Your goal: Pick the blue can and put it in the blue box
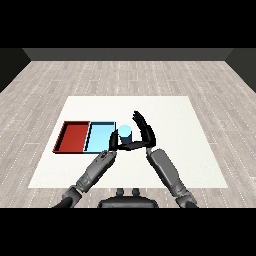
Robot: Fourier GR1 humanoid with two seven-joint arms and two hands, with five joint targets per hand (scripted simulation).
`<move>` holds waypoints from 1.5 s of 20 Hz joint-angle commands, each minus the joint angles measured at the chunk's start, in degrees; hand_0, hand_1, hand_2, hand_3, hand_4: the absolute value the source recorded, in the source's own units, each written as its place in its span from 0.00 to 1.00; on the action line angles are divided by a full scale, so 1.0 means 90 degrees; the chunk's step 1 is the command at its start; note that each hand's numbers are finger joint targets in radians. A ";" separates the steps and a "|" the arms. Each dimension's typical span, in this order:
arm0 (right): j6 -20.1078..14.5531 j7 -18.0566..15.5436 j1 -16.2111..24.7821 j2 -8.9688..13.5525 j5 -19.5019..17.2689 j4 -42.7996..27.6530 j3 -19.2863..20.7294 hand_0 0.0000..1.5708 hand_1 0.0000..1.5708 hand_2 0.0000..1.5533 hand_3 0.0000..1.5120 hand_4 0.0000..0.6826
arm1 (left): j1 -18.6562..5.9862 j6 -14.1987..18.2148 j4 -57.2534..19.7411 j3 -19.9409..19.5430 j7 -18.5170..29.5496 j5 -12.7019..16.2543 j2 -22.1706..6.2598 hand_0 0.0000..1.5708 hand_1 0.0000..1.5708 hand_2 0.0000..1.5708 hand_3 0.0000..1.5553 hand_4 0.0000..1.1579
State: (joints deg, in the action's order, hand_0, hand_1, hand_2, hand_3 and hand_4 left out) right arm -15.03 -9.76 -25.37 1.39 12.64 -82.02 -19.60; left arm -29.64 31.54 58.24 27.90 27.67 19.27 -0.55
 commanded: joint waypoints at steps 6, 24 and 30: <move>0.0707 -0.0216 0.0894 0.0502 0.0194 -0.1088 0.0523 0.00 0.00 0.00 0.00 0.00 | -0.0279 -0.0114 -0.0527 -0.0692 0.0053 -0.0308 -0.0273 1.00 1.00 1.00 0.95 0.97; 0.0840 -0.0559 0.1902 0.0606 0.0643 -0.1681 0.1287 0.00 0.00 0.00 0.00 0.00 | -0.1565 -0.0470 -0.4081 -0.1552 -0.1184 -0.0872 -0.1506 1.00 1.00 1.00 0.95 0.91; 0.1324 -0.0822 0.1531 0.0732 0.1117 -0.0765 0.1886 0.00 0.00 0.00 0.00 0.00 | -0.2193 -0.0357 -0.5528 -0.1668 -0.1333 -0.1086 -0.1117 1.00 1.00 1.00 0.93 0.85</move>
State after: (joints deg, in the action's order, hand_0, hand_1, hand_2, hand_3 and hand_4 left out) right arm -4.06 -16.09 -10.89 8.24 21.44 -92.10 -4.40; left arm -46.12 27.63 16.01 13.46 16.90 10.53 -12.79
